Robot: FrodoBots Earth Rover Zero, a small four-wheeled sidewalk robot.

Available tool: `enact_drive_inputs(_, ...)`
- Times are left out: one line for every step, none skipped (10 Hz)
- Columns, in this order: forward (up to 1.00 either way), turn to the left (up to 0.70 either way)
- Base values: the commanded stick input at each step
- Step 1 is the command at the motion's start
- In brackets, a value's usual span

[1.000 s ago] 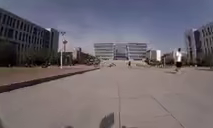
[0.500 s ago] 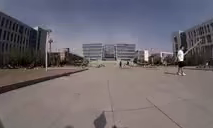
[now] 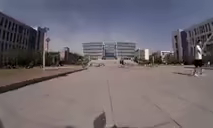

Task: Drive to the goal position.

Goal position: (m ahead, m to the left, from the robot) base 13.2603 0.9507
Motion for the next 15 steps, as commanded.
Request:
enact_drive_inputs(1.0, 0.0)
enact_drive_inputs(1.0, 0.0)
enact_drive_inputs(1.0, 0.0)
enact_drive_inputs(1.0, 0.0)
enact_drive_inputs(1.0, 0.0)
enact_drive_inputs(1.0, 0.0)
enact_drive_inputs(1.0, 0.0)
enact_drive_inputs(1.0, 0.0)
enact_drive_inputs(1.0, 0.0)
enact_drive_inputs(1.0, 0.0)
enact_drive_inputs(1.0, 0.0)
enact_drive_inputs(1.0, 0.0)
enact_drive_inputs(1.0, 0.0)
enact_drive_inputs(1.0, 0.0)
enact_drive_inputs(1.0, 0.0)
